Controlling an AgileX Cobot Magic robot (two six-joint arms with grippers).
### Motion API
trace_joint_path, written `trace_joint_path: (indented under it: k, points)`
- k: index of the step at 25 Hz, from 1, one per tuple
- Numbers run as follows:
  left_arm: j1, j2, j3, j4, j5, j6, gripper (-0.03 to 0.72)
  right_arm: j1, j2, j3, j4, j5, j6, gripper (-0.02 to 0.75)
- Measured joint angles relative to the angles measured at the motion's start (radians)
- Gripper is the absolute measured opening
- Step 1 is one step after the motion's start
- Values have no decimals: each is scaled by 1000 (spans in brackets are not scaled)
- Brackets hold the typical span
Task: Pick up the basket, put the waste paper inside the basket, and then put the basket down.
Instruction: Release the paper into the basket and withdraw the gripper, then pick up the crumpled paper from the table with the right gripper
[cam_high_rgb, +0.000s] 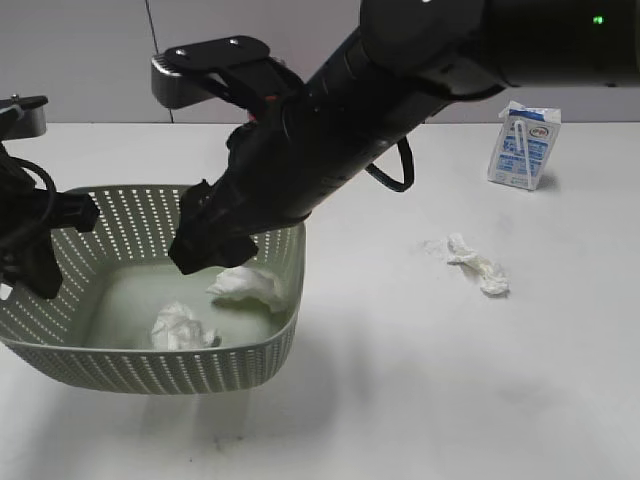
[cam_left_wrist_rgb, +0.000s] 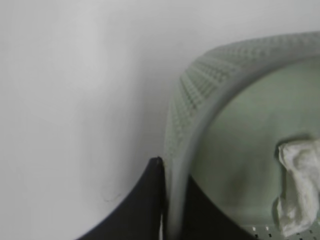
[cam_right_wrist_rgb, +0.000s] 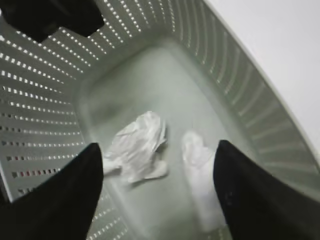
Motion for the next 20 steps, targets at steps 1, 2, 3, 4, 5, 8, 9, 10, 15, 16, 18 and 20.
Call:
trace_joint_path:
  k: [1,2,3,4,5,8,9,10,15,16,18,20]
  points:
    - [0,0,0,0,-1,0,6,0,0,-6,0,5,0,550]
    - [0,0,0,0,-2,0,6,0,-2,-12,0,9,1,569]
    - [0,0,0,0,-3,0,6,-1,-6,-19,0,16,1,582]
    - [0,0,0,0,-3,0,6,-3,-11,-30,-14,31,7,588]
    - [0,0,0,0,-3,0,6,-9,-18,-46,-41,50,23,589]
    - [0,0,0,0,-3,0,6,-34,-47,-110,-178,119,158,589]
    - [0,0,0,0,-3,0,6,-48,-60,-141,-245,150,209,589]
    - [0,0,0,0,-3,0,6,-65,-72,-159,-300,173,246,589]
    - [0,0,0,0,-4,0,6,-231,-119,-192,-463,290,337,589]
    - [0,0,0,0,-4,0,6,-268,-119,-192,-470,317,341,589]
    - [0,0,0,0,-5,0,6,-349,-104,-192,-480,354,346,589]
    - [0,0,0,0,-6,0,6,-425,-74,-192,-485,367,348,589]
